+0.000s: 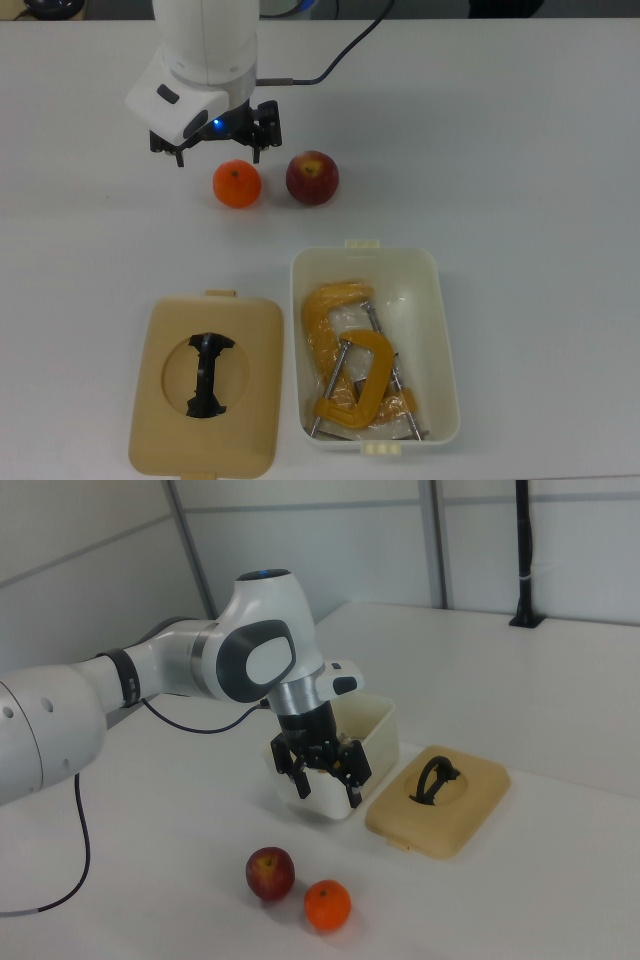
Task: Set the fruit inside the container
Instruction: 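Lower the open gripper down onto the orange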
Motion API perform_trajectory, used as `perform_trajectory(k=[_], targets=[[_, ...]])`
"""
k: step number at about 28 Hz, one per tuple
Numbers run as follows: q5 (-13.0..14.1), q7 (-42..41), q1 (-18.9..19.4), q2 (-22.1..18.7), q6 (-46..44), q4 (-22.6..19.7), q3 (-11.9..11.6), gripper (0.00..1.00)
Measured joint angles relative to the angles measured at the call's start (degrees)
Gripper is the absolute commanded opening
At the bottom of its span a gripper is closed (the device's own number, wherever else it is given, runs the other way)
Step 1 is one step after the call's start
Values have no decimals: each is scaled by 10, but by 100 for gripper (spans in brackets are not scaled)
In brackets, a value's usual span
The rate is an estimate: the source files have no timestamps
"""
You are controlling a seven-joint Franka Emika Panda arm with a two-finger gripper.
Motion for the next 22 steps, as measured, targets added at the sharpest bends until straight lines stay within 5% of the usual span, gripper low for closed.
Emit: perform_trajectory(k=[10, 22], targets=[[0, 4, -7, -36, -10, -47, -13, 100], [1, -5, -3, -80, 107, -196, -11, 100]])
